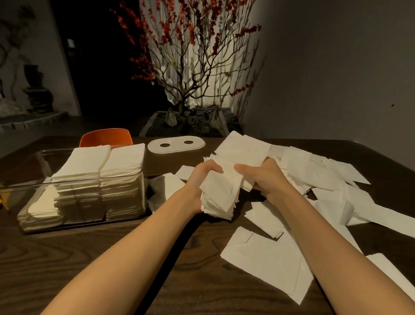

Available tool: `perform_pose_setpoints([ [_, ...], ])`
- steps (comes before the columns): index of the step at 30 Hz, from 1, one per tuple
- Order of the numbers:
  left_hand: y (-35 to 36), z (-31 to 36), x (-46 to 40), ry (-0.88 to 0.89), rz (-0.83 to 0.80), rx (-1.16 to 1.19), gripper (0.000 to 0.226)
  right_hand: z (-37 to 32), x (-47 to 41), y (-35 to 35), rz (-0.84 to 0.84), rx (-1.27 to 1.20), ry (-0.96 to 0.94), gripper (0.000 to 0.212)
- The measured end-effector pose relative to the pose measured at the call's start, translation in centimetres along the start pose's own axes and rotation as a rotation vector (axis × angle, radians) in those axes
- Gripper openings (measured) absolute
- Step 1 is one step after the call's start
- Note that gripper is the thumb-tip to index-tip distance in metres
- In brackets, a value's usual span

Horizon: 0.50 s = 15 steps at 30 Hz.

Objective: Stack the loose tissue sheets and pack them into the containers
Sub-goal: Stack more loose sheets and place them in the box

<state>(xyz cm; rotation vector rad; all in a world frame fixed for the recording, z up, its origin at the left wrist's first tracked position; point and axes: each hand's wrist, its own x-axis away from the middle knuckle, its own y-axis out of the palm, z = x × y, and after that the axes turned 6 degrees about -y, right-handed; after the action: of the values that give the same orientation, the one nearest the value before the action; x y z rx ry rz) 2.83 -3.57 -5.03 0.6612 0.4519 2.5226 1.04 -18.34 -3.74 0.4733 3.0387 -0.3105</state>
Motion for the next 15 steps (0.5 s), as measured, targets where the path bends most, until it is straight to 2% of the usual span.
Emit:
perform_pose_setpoints([
  [4, -0.1, 0.2, 0.2, 0.01, -0.04, 0.164, 0.021, -0.1, 0.1, -0.6, -0.062, -0.209, 0.025, 0.042],
  [6, -0.5, 0.0, -0.3, -0.008, -0.062, 0.236, 0.034, -0.2, 0.2, -1.2, -0.174, -0.424, 0.059, 0.037],
  [8, -0.8, -0.2, -0.8, -0.012, -0.013, 0.224, 0.046, -0.4, 0.6, -1.6, -0.286, -0.562, 0.071, 0.029],
  [10, -0.7, -0.3, -0.5, -0.029, -0.007, 0.217, 0.044, -0.5, 1.0, -1.8, -0.347, -0.599, 0.084, 0.021],
  [13, 0.3, -0.3, 0.2, 0.008, -0.043, 0.182, 0.031, -0.6, 0.9, -1.4, -0.354, -0.576, 0.066, 0.024],
  [15, 0.8, -0.4, 0.5, 0.001, -0.087, 0.192, 0.034, -0.2, 0.6, -1.0, -0.284, -0.408, -0.009, 0.024],
])
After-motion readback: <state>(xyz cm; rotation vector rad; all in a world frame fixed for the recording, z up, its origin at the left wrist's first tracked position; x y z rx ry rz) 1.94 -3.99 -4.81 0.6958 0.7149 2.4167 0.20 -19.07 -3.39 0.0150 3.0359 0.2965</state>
